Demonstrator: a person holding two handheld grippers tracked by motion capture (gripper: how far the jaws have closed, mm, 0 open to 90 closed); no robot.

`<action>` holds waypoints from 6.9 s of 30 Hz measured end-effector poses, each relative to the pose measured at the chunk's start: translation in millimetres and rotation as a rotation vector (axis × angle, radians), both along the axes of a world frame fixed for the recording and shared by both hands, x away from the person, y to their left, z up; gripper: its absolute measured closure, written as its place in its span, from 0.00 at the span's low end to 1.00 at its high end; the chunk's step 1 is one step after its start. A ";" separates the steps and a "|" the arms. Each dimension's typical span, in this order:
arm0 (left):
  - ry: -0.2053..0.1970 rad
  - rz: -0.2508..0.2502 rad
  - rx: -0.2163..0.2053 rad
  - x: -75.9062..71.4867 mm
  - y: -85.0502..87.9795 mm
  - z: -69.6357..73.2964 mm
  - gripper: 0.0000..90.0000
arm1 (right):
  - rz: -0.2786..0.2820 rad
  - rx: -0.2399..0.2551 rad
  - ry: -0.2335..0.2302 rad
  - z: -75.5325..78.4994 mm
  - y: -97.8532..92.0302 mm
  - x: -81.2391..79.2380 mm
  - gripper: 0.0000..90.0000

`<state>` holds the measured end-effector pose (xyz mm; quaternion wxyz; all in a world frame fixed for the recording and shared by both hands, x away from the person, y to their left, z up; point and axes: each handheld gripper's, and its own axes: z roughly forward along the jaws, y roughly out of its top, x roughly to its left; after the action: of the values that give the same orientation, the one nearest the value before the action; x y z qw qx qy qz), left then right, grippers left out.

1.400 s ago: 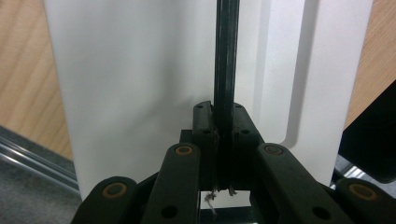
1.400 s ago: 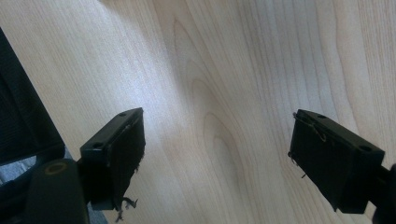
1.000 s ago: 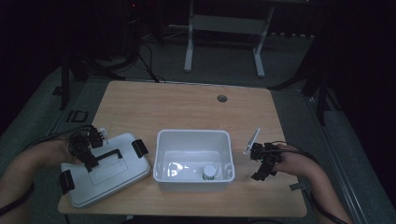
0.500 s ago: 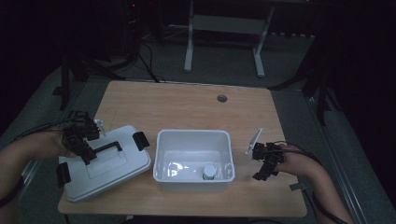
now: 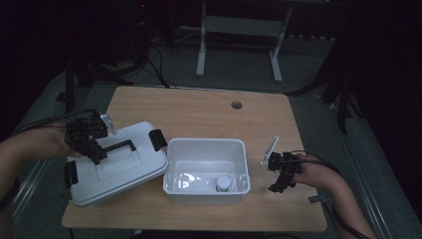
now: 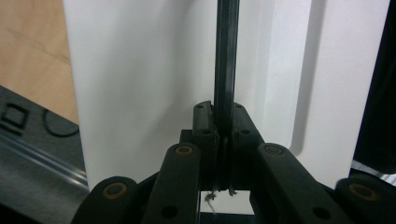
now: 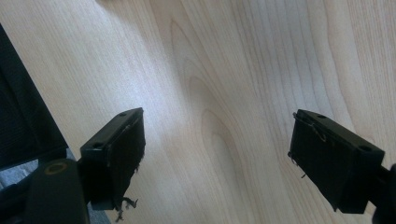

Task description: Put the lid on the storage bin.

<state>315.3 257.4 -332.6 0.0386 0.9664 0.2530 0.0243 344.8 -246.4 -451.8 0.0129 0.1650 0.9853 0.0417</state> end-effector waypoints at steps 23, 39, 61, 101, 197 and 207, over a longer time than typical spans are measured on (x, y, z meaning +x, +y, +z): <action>-0.045 -0.251 -0.008 15.1 -107.2 29.5 0.93 | -0.006 -0.006 0.001 -0.1 -7.0 -3.7 0.20; -0.069 -0.381 -0.018 22.3 -174.0 28.5 0.93 | -0.013 -0.007 0.001 -0.4 -11.8 -4.7 0.20; -0.051 -0.464 -0.002 29.8 -230.9 -3.3 0.93 | -0.005 -0.003 0.000 -1.0 -13.5 -6.7 0.20; -0.059 -0.280 -0.021 50.4 -200.9 -37.5 0.01 | 0.011 -0.013 0.002 0.8 -5.2 -4.7 0.20; -0.085 0.058 -0.236 -25.6 1.4 -170.4 0.01 | -0.119 0.135 -0.053 -21.4 -48.5 -8.9 0.20; -0.080 0.083 -0.250 -32.8 7.3 -185.8 0.01 | -0.163 0.187 -0.062 -31.8 -61.3 -14.5 0.20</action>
<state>282.5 264.7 -518.5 0.1676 0.9410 0.2921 0.0329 330.4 -307.7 -483.6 0.0313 0.2435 0.9596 0.1373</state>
